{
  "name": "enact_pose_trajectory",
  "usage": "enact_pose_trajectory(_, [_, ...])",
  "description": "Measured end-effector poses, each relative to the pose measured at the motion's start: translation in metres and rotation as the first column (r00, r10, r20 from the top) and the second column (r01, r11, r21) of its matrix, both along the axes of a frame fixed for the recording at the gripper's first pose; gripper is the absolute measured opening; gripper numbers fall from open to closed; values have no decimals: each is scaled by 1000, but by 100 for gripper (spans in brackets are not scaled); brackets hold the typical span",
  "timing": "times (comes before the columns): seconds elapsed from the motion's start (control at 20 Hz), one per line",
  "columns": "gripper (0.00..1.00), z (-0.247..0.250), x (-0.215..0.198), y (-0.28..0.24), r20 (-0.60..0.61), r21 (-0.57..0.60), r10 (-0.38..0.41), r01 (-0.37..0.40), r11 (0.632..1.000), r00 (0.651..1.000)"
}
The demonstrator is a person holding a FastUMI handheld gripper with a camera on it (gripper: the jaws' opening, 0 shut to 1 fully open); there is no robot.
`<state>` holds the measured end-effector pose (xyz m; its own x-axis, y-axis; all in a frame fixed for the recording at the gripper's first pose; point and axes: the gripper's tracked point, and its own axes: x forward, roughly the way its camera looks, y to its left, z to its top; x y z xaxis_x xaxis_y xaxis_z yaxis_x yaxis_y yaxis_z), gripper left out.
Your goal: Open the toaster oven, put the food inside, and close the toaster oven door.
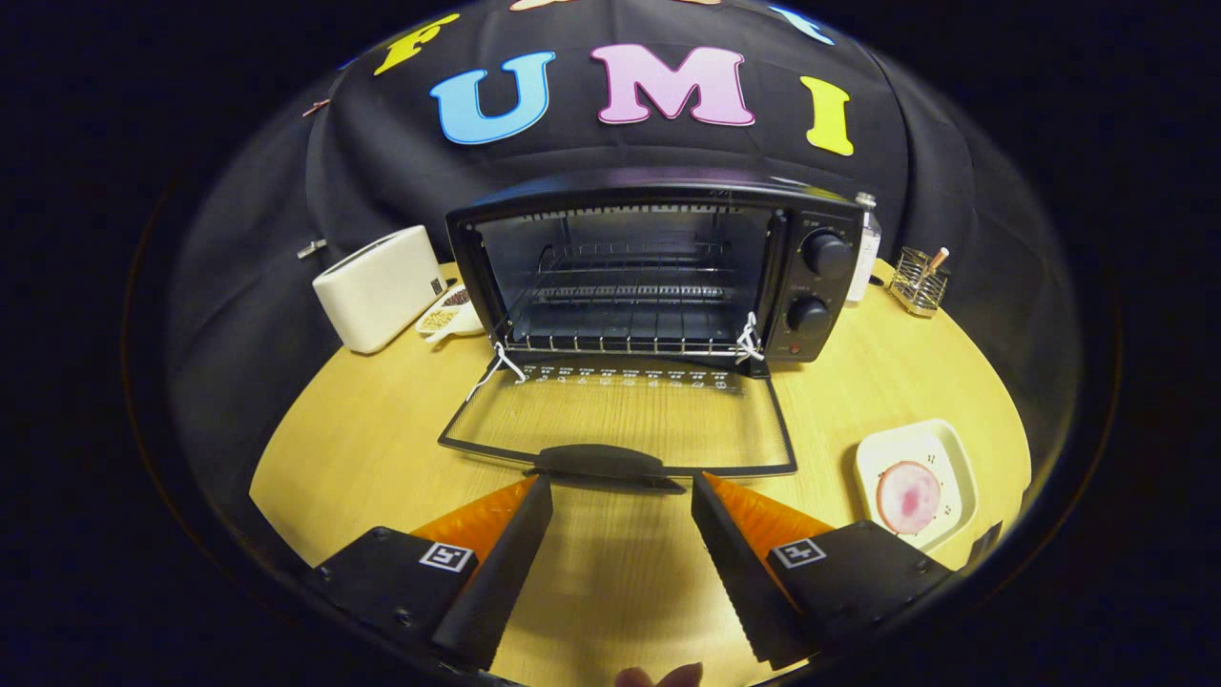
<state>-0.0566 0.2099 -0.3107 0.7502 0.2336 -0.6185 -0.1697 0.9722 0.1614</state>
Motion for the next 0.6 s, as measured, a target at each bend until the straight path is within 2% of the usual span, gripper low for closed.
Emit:
enact_pose_trajectory(0.2, [98,24,-7,-57,-37,22,43,-42,999,998])
enact_pose_trajectory(0.35, [100,33,-13,-116,-77,-6,81,-82,997,994])
enact_pose_trajectory(0.6, [100,19,-16,-217,-223,-30,56,-65,997,973])
